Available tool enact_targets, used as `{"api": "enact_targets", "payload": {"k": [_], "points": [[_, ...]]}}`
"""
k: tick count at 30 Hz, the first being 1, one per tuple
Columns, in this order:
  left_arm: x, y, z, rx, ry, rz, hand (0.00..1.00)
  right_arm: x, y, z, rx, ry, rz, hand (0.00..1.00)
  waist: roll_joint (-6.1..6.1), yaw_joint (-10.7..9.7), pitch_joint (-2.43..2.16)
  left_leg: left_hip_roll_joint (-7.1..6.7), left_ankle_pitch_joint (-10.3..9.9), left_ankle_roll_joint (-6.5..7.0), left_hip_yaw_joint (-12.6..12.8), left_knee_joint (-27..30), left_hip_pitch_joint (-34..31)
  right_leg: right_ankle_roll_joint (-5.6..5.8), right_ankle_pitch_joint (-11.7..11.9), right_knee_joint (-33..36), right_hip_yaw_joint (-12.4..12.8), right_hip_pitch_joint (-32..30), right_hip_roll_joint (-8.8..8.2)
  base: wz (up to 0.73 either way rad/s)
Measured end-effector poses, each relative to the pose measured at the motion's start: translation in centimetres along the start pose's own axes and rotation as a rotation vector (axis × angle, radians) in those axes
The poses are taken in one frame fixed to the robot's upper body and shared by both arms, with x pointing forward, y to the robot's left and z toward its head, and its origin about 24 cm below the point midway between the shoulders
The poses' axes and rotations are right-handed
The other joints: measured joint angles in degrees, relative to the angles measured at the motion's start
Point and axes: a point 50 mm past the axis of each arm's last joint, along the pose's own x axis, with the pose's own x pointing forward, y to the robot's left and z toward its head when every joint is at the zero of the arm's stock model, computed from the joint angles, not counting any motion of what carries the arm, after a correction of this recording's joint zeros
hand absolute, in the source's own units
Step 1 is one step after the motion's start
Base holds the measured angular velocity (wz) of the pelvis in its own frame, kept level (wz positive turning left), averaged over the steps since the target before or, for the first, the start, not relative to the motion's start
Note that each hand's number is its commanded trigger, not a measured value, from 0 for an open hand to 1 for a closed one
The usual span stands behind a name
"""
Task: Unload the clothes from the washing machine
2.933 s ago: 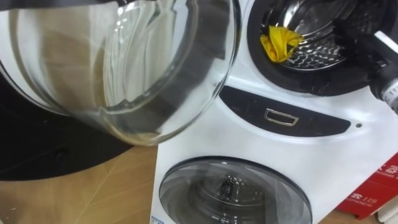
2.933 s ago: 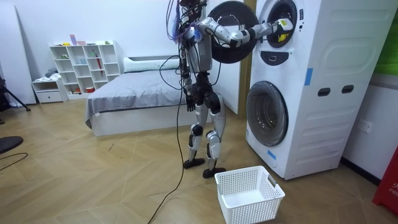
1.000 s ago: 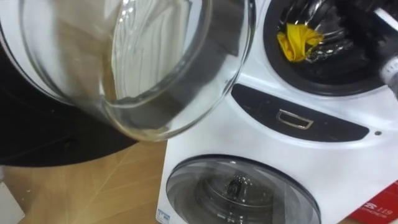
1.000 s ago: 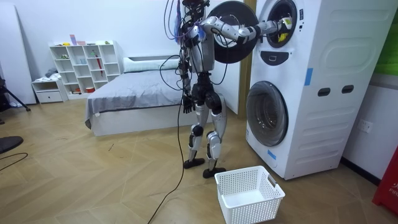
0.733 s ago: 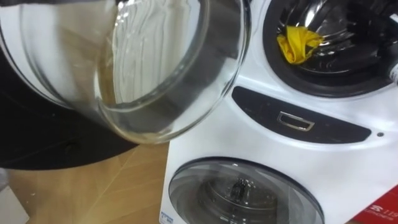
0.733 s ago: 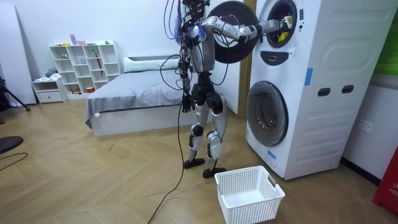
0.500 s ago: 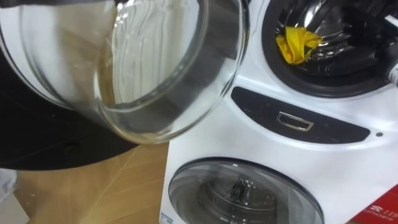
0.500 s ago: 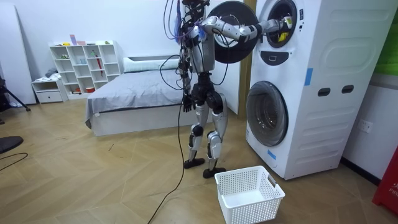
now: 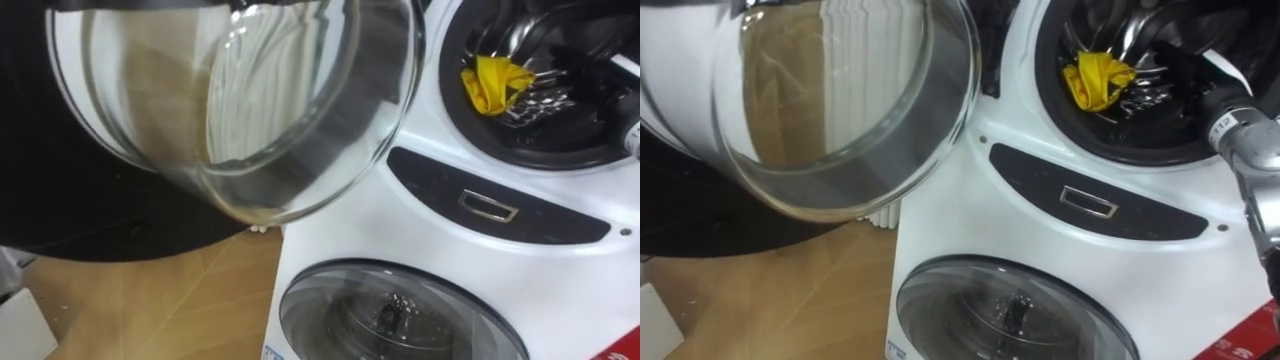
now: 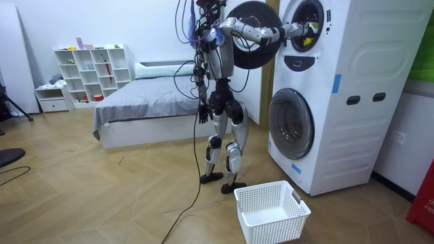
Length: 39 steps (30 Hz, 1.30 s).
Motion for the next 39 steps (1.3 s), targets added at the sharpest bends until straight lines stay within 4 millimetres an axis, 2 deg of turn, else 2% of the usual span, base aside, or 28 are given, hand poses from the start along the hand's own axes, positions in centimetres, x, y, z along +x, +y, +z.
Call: {"api": "enact_targets", "payload": {"k": [6, 12, 17, 19, 20, 21, 24, 31, 36, 39], "points": [[0.0, 0.0, -0.9, 0.002, 0.028, -0.004, 0.0, 0.4, -0.4, 0.6, -0.039, 0.014, -0.031, 0.0, -0.03, 0.6, 0.04, 0.03, 0.0, -0.06, 0.0, 0.0, -0.5, -0.01, 0.0, 0.0, 0.1, -0.5, 0.32, 0.0], [0.0, 0.0, -0.6, 0.002, 0.022, -0.002, 0.0, 0.4, -0.7, -0.3, -0.064, 0.057, -0.097, 0.0, 0.36, 1.5, 0.27, 0.03, 0.1, -0.11, -1.4, 0.2, -0.6, -0.01, 0.0, 0.0, -0.7, -0.1, 0.26, 0.11], [0.0, 0.0, -1.0, 0.003, 0.031, -0.002, 0.0, 0.4, -0.9, -0.6, -0.062, 0.068, -0.132, 0.0, 0.56, 1.8, 0.26, 0.04, 0.1, -0.15, -1.6, 0.2, -0.6, -0.01, 0.0, -0.1, -1.1, 0.0, 0.2, 0.02], [0.0, 0.0, -0.9, 0.004, 0.031, -0.002, 0.0, 0.4, -0.9, -0.5, -0.061, 0.066, -0.141, 0.0, 0.61, 2.0, 0.06, 0.02, 0.1, -0.16, -1.6, 0.2, -0.6, -0.01, 0.0, -0.1, -1.1, 0.0, 0.18, 0.0], [0.0, 0.0, -0.9, 0.005, 0.03, -0.002, 0.0, 0.4, -1.0, -0.5, -0.057, 0.066, -0.152, 0.0, 1.05, 2.1, 0.13, 0.02, 0.1, -0.17, -1.6, 0.2, -0.6, -0.01, 0.0, -0.1, -1.1, 0.0, 0.19, 0.0], [0.0, -0.1, -0.9, 0.01, 0.029, -0.001, 0.0, 0.4, -1.0, -0.6, -0.056, 0.069, -0.163, 0.0, 1.02, 2.2, -0.15, 0.02, 0.1, -0.18, -1.6, 0.2, -0.6, -0.01, 0.0, 0.0, -1.1, 0.0, 0.2, 0.0], [-0.1, 0.0, -1.2, 0.011, 0.033, 0.0, 0.0, 0.3, -1.1, -0.9, -0.054, 0.079, -0.187, 0.0, 1.63, 2.5, -0.55, 0.05, 0.1, -0.18, -1.6, 0.2, -0.6, -0.01, 0.0, -0.1, -1.1, 0.0, 0.29, 0.0], [-0.2, 0.2, -1.8, 0.012, 0.046, 0.005, 0.0, 0.3, -1.2, -1.2, -0.041, 0.091, -0.198, 0.0, 1.86, 2.3, -0.42, -0.01, 0.1, -0.21, -2.4, 0.5, -0.6, -0.01, 0.0, -0.1, -1.3, 0.3, 0.19, 0.06], [-0.2, 0.2, -1.8, 0.012, 0.047, 0.005, 0.0, 0.3, -1.2, -1.7, 0.004, 0.106, -0.199, 0.0, 1.95, 1.7, -0.39, -0.12, 0.1, -0.21, -3.3, 0.8, -0.7, 0.02, -0.1, -0.1, -2.8, 0.7, -0.05, 0.09], [-0.2, 0.2, -1.8, 0.012, 0.047, 0.006, 0.0, 0.3, -1.2, -1.6, 0.03, 0.101, -0.205, 0.0, 2.27, 1.5, -0.61, -0.13, 0.1, -0.21, -3.5, 0.8, -0.8, 0.02, -0.1, -0.1, -2.9, 0.7, -0.08, 0.04]]}}
